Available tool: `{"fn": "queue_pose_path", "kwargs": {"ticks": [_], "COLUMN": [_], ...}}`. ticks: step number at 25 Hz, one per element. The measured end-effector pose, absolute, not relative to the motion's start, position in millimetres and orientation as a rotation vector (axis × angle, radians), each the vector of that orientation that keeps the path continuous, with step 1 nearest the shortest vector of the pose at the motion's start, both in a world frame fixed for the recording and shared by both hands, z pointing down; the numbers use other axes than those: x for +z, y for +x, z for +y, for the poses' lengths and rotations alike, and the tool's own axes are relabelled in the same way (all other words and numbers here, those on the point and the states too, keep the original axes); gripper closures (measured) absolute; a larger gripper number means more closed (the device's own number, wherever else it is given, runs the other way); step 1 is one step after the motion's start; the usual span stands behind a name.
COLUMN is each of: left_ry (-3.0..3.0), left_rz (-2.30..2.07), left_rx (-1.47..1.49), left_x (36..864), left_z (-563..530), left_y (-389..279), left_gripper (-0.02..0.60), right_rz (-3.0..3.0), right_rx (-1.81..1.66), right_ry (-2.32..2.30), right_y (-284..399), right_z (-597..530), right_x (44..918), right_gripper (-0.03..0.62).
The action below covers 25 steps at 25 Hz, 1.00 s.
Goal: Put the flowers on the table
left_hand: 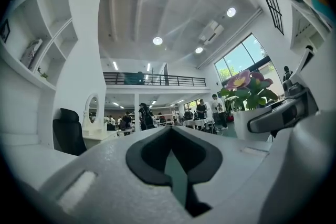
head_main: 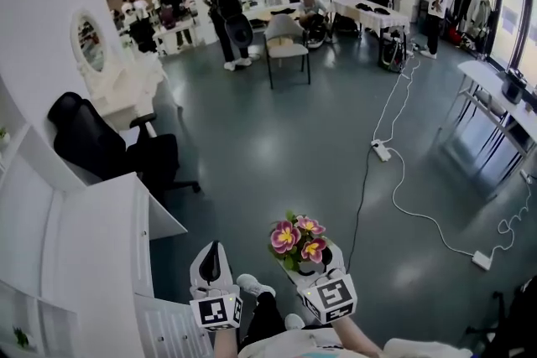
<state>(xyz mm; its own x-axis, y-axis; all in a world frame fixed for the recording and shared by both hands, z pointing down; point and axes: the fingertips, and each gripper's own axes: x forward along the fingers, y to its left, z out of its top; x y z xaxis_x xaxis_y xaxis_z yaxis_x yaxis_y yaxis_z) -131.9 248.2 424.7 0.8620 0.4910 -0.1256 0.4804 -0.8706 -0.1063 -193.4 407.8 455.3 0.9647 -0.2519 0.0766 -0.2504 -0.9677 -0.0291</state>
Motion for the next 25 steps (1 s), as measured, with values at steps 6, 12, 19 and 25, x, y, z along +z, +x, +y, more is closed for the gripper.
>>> {"fn": "queue_pose_path", "kwargs": {"ticks": [6,12,19,25], "left_ry": [-2.940,-2.946,-2.927,-2.930], "left_rz": [-0.791,-0.795,-0.774,-0.719], "left_rx": [0.232,0.221,0.217,0.187], "left_x": [427,425,425,430], "left_z": [254,258,246,213], "left_y": [-104,-68,-9,56], "left_gripper": [0.578,0.578,0.578,0.578], "right_rz": [0.327,0.335,0.360,0.395], "right_rx": [-0.126,-0.132,-0.145,-0.202], "right_ry": [-3.095,-3.097,-3.092,-3.072], "right_y": [-172,-139,-74,-2], "right_z": [426,428,421,398], "right_x": [458,457,458,469], "right_gripper": [0.240,0.240,0.240,0.240]}}
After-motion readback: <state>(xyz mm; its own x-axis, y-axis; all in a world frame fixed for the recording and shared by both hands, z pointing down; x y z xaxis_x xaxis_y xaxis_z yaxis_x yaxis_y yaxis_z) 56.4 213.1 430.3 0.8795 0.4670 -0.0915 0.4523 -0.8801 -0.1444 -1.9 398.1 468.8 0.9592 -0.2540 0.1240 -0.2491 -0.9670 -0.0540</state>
